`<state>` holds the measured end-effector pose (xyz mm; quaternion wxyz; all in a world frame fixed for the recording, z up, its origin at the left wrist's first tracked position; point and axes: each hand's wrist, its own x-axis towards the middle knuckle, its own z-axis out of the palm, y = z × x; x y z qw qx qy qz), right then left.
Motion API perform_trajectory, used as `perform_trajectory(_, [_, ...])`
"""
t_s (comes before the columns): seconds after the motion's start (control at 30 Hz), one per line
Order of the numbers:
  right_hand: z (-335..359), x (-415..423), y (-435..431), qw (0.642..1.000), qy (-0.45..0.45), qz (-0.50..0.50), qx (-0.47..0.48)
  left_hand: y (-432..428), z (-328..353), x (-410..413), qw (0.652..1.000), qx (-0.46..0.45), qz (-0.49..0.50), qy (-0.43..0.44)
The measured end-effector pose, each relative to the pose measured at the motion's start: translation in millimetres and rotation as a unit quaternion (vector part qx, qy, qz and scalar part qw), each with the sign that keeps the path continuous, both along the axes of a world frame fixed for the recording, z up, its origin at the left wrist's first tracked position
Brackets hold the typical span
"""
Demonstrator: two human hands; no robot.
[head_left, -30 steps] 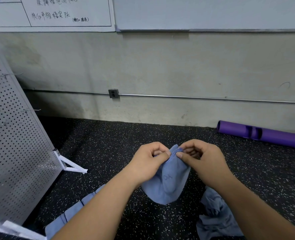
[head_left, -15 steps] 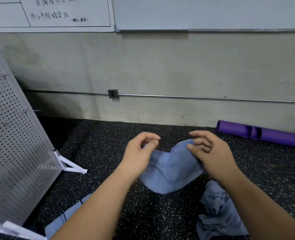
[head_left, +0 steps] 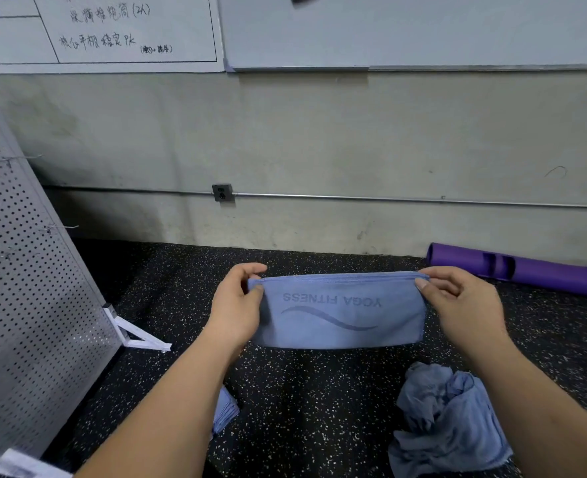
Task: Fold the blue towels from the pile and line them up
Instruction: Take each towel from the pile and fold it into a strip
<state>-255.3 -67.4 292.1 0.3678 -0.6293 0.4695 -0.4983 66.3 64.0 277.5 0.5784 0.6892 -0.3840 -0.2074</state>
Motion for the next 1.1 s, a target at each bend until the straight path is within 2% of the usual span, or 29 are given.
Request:
perform_trajectory(0.1, [-3.7, -8.6, -3.8, 0.997, 0.071, -0.015, -0.017, 2.4, -3.7, 6.7, 0.986, 0.046, 0.008, -0.158])
perform_trajectory(0.3, [-1.5, -17.2, -5.5, 0.987, 0.156, -0.006, -0.042, 7.7, -5.6, 11.3, 0.966, 0.067, 0.039, -0.245])
perform_trajectory(0.4, [0.3, -14.7, -1.4, 0.972, 0.234, 0.000, -0.036, 10.2, -3.0, 12.0, 0.973, 0.060, 0.052, -0.216])
perform_trajectory(0.5, [3.0, -14.4, -0.4, 0.982, 0.172, -0.041, -0.063, 9.8, 3.1, 9.4, 0.981, 0.036, 0.078, -0.173])
perform_trajectory(0.53, [4.5, -13.6, 1.7, 0.981, 0.182, -0.030, -0.063, 9.2, 3.4, 10.1, 0.983, 0.029, 0.082, -0.164])
perform_trajectory(0.6, [0.4, -11.7, 3.6, 0.963, 0.267, 0.024, -0.028, 9.2, 2.5, 10.9, 0.983, 0.040, 0.074, -0.166])
perform_trajectory(0.63, [-1.4, -11.2, 3.3, 0.961, 0.274, 0.023, -0.021, 9.5, 1.9, 11.1, 0.981, 0.051, 0.067, -0.172])
perform_trajectory(0.73, [3.6, -15.9, -2.4, 0.980, 0.190, -0.026, -0.045, 9.9, 1.1, 12.3, 0.982, 0.055, 0.055, -0.172])
perform_trajectory(0.83, [2.9, -13.5, -1.0, 0.964, 0.266, 0.007, -0.023, 10.8, 1.4, 12.4, 0.983, 0.061, 0.057, -0.163])
perform_trajectory(0.97, [-1.8, -13.8, -3.9, 0.976, 0.213, -0.030, -0.041, 9.7, 0.5, 11.7, 0.983, 0.070, 0.065, -0.158])
perform_trajectory(1.03, [-1.2, -12.1, -3.8, 0.974, 0.223, -0.019, -0.037, 7.5, -0.1, 9.8, 0.988, 0.063, 0.068, -0.127])
perform_trajectory(1.1, [-1.5, -12.4, -2.8, 0.978, 0.205, -0.021, -0.037, 6.1, -1.2, 10.0, 0.996, 0.038, 0.064, -0.054])
